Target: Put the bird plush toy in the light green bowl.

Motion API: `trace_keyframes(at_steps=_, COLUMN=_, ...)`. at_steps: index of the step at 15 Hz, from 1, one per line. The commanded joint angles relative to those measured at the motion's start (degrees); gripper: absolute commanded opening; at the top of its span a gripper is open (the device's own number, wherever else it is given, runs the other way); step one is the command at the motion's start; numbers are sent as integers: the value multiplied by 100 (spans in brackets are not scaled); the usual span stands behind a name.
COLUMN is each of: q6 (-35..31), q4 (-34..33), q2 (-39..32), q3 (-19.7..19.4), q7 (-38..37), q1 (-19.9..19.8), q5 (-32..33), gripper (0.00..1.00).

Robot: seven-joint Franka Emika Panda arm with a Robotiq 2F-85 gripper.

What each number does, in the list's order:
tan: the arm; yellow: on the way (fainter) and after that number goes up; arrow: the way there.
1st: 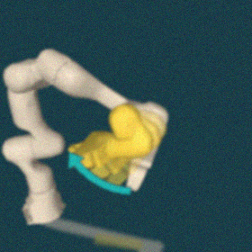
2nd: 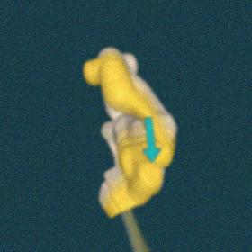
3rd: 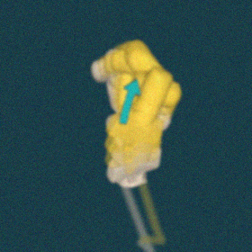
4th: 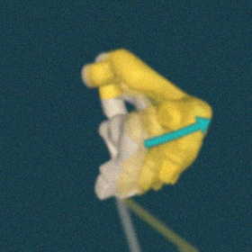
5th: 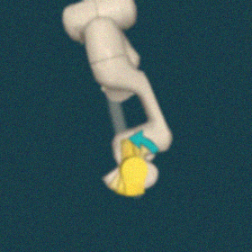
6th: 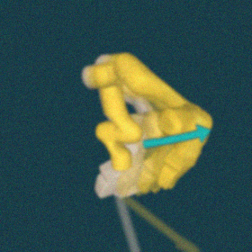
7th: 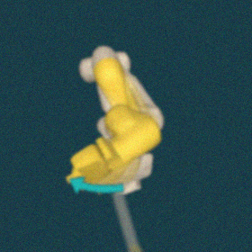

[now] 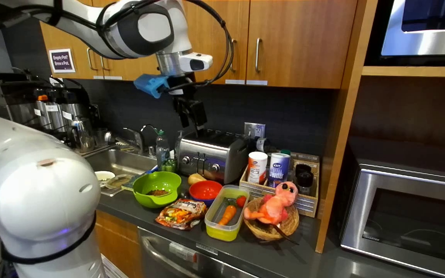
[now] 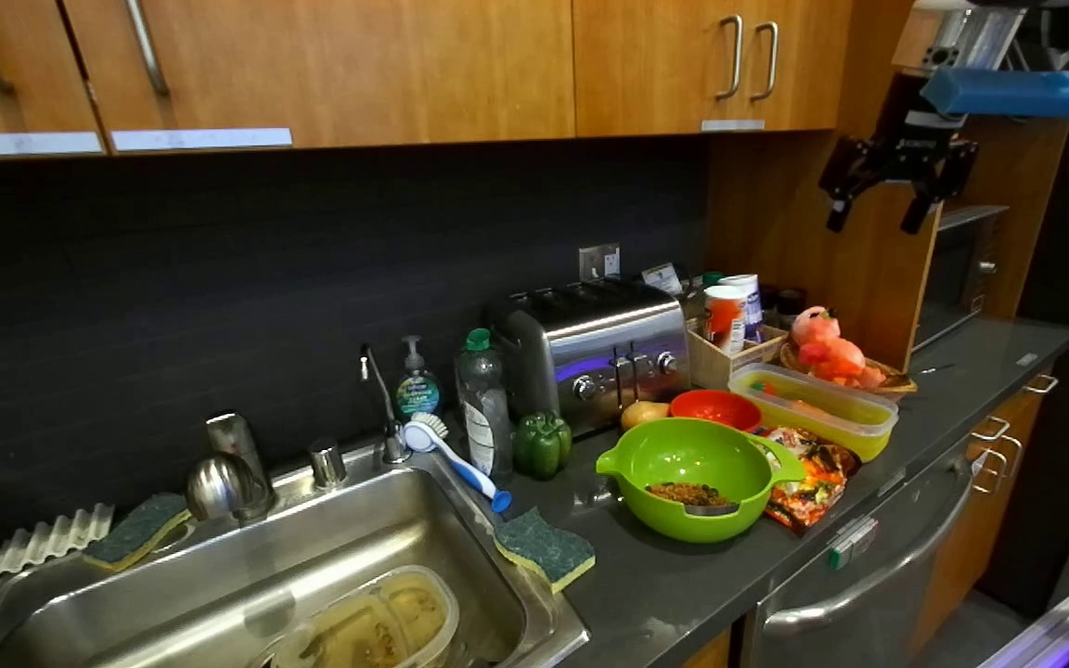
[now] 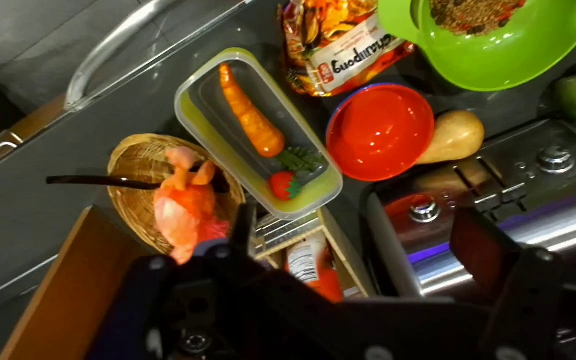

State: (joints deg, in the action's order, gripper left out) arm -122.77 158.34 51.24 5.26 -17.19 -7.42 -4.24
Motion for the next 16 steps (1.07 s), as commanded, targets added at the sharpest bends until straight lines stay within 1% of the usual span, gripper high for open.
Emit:
trace_keyframes(at_steps=1, q6=-456, q4=-121, q2=-654, q3=-91, q7=-59, q1=-397, q5=384, gripper=100)
trace_keyframes(at_steps=5, q6=-876, q4=-325, q2=-1373, q3=-166, q7=-119, q1=-670, q5=639, gripper=100)
trace_keyframes(at_steps=10, q6=-1031, q4=-675, q2=-2010, q3=-306, q7=-117, q1=-653, q5=585, gripper=100)
trace_keyframes(at_steps=12, q6=-1114, q4=-850, q2=-2276, q3=-383, q7=-153, q1=-705, q5=608, gripper=100)
trace_keyframes(at_steps=16, q6=-1122, q4=-1184, q2=-2796, q3=-645, q7=-178, q1=-806, q5=614, gripper=100)
